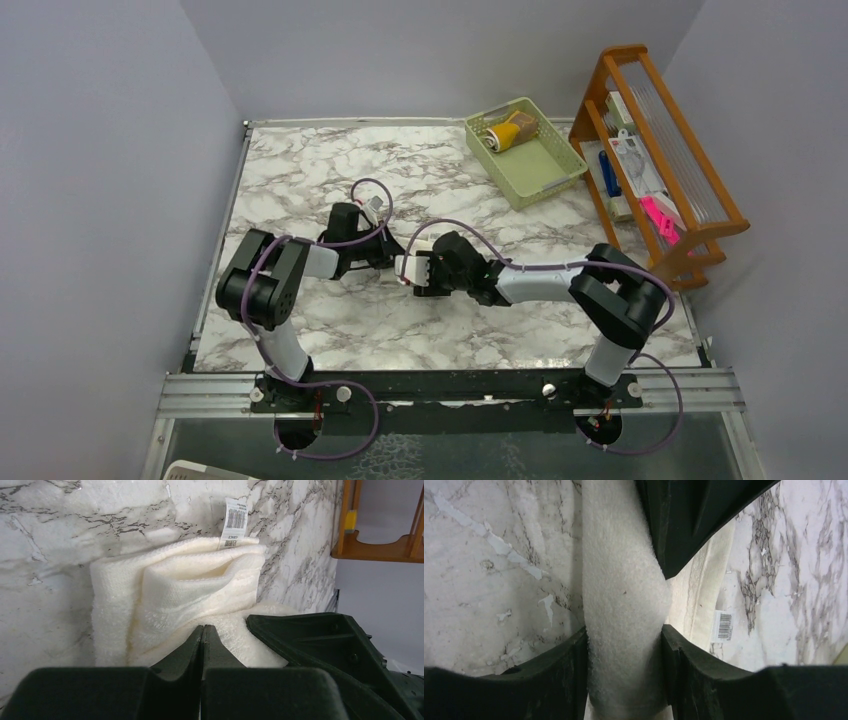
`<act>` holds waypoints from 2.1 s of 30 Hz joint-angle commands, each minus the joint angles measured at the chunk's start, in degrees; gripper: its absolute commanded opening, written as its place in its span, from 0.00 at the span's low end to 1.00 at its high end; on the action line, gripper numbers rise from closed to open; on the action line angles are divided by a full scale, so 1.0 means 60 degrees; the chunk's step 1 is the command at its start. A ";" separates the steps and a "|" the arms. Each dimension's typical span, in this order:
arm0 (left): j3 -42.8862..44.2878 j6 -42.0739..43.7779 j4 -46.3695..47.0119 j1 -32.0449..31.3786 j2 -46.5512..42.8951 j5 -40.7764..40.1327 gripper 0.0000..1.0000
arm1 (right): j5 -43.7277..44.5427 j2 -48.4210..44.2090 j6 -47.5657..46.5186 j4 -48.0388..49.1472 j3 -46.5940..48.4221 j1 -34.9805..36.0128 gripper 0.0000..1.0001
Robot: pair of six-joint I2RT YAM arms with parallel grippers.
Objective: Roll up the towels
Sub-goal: Roll the towel at the center of the board, then pick up the towel at the center of the board.
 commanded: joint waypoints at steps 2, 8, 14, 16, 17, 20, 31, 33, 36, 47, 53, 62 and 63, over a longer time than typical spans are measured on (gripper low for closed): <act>-0.0354 0.0483 -0.1900 0.0380 -0.0217 -0.0978 0.00 | -0.0099 0.0020 0.1108 -0.0086 0.0166 -0.0287 0.38; 0.0500 0.0585 -0.3108 0.1941 -0.1922 -0.0389 0.00 | -0.2576 -0.0155 0.3309 -0.1409 0.0858 -0.1563 0.14; 0.1031 0.0864 -0.3585 0.2566 -0.2142 0.0359 0.00 | -0.6056 0.0453 0.6259 -0.1568 0.1651 -0.3212 0.09; 0.0920 0.0772 -0.3334 0.2552 -0.2227 0.0482 0.00 | -0.7215 0.0903 0.7188 -0.1491 0.2001 -0.3598 0.08; 0.0842 0.0734 -0.3261 0.2545 -0.2259 0.0540 0.00 | -0.7736 0.1145 0.7639 -0.1435 0.2194 -0.3771 0.08; 0.0527 0.0577 -0.2980 0.2388 -0.2364 0.0530 0.00 | -0.8787 0.1663 0.9583 -0.0343 0.2257 -0.4310 0.08; -0.0505 -0.0898 -0.0557 0.0572 -0.2472 -0.0317 0.33 | -0.9274 0.3010 1.6326 0.6035 -0.0118 -0.5097 0.06; -0.0400 -0.0953 -0.0351 0.0260 -0.2364 -0.0470 0.46 | -0.9133 0.3324 1.7463 0.7538 -0.0555 -0.5111 0.06; -0.0350 -0.1076 0.0052 -0.0079 -0.2187 -0.0684 0.55 | -0.9014 0.3697 1.8192 0.8652 -0.0802 -0.5107 0.04; -0.0341 -0.0809 0.1192 -0.0558 -0.0711 -0.1501 0.86 | -0.8908 0.3426 1.7503 0.7941 -0.0663 -0.5113 0.03; -0.0460 -0.1210 0.3115 -0.0817 -0.0150 -0.1642 0.90 | -0.9032 0.3628 1.7714 0.8404 -0.0851 -0.5110 0.03; -0.0582 -0.1750 0.4828 -0.1308 0.1014 -0.1805 0.91 | -0.9184 0.4027 1.8565 0.9694 -0.0960 -0.5093 0.03; -0.0589 -0.1801 0.4948 -0.1325 0.1088 -0.1833 0.90 | -0.9216 0.4062 1.8623 0.9794 -0.0970 -0.5093 0.03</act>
